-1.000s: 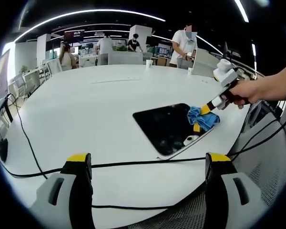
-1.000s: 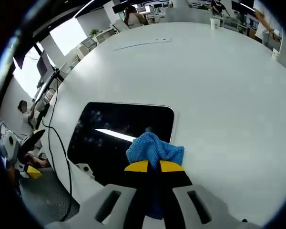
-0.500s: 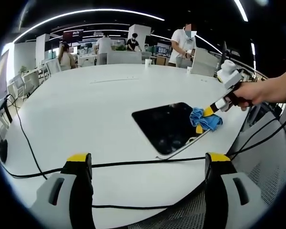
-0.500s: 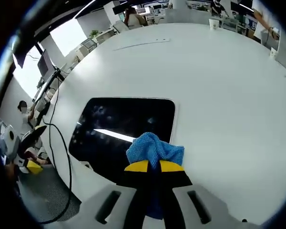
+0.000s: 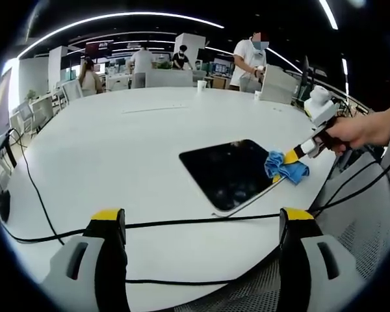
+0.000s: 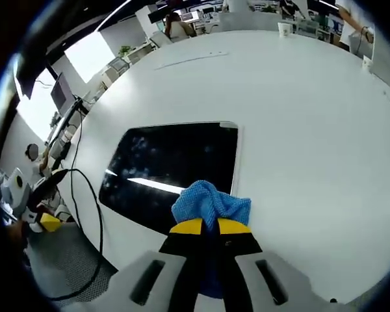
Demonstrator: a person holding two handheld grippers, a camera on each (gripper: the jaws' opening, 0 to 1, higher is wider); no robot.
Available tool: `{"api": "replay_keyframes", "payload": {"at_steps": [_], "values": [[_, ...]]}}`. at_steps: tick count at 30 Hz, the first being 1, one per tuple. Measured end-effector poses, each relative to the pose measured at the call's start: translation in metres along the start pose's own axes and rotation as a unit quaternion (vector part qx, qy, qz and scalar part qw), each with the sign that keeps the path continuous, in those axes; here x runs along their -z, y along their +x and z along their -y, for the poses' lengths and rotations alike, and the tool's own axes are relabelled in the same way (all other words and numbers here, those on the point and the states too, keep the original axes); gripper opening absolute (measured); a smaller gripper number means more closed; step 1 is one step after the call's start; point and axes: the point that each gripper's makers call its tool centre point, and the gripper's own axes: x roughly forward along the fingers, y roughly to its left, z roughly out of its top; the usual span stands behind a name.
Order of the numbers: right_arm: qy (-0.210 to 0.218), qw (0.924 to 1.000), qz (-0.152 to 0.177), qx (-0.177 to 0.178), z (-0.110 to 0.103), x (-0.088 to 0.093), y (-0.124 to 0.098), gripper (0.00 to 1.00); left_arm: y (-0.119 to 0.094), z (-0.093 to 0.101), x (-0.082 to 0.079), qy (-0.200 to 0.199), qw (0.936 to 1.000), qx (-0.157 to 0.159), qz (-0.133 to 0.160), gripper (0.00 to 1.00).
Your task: Wipe the mirror surface with the cleaning cloth until all visible marks leave the cleaned area.
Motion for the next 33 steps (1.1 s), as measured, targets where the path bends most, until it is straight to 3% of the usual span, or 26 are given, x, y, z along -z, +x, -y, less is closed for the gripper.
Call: {"api": "replay_keyframes", "payload": {"at_steps": [21,33], "values": [[0.004,1.0,0.005,0.002,0.0008,-0.0006,0.0011,0.01,-0.0003,-0.0018,-0.001,-0.003,1.0,-0.002,0.005,0.97],[0.029,0.9994,0.014,0.01,-0.0003,-0.0014,0.0015,0.01,0.0001,-0.002,-0.0007,-0.003,1.0,-0.001,0.006,0.97]]}}
